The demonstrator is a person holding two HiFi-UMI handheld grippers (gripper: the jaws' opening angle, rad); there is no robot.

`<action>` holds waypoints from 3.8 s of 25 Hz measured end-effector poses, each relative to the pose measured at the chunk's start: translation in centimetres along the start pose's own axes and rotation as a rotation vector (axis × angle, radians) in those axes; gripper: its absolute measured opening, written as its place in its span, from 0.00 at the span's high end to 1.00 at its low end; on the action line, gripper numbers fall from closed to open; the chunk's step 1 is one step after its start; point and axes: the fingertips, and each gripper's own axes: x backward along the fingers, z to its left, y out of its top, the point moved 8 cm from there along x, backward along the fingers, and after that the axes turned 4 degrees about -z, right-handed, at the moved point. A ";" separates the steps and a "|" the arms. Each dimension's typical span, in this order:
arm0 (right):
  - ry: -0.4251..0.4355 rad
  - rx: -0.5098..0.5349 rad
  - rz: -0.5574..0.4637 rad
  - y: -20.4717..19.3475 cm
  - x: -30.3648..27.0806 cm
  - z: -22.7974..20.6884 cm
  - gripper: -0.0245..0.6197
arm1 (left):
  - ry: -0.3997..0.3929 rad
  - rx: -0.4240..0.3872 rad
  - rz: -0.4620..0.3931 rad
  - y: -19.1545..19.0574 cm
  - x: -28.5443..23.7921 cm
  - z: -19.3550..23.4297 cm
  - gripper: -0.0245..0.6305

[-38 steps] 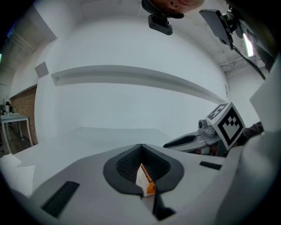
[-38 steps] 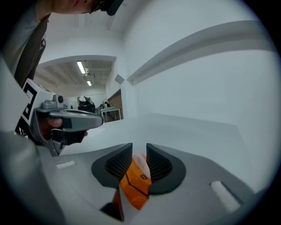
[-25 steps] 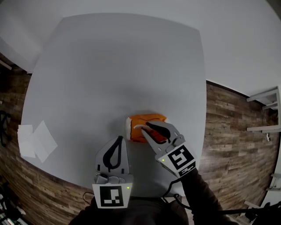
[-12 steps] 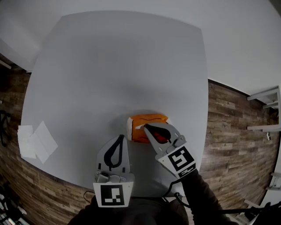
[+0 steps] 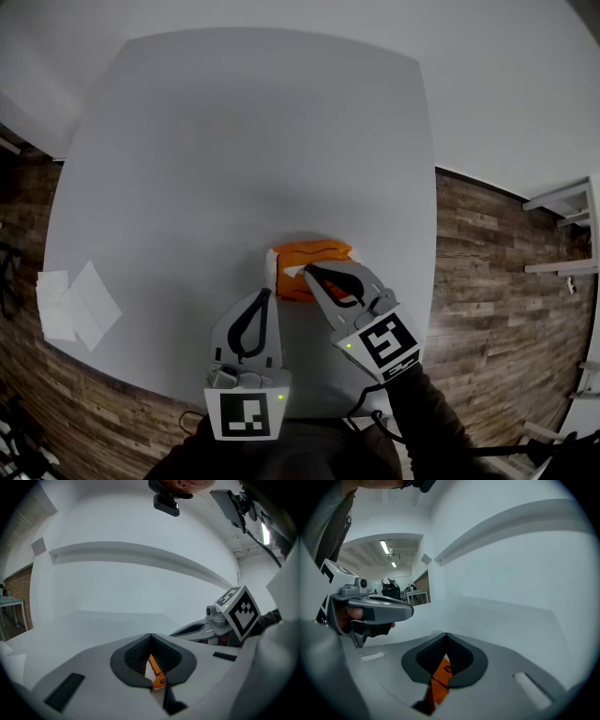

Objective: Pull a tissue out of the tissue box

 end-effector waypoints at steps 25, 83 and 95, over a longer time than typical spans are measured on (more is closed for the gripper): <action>-0.004 0.011 -0.075 2.5 2.1 0.7 0.96 | -0.039 -0.023 -0.021 0.5 -0.1 -2.0 0.96; 0.029 0.047 -0.327 11.8 11.2 5.6 0.96 | -0.057 -0.032 0.034 -3.3 0.0 -5.1 0.96; 0.165 0.121 -0.368 13.6 14.8 12.6 0.96 | 0.050 0.027 -0.132 3.2 13.4 -7.9 0.96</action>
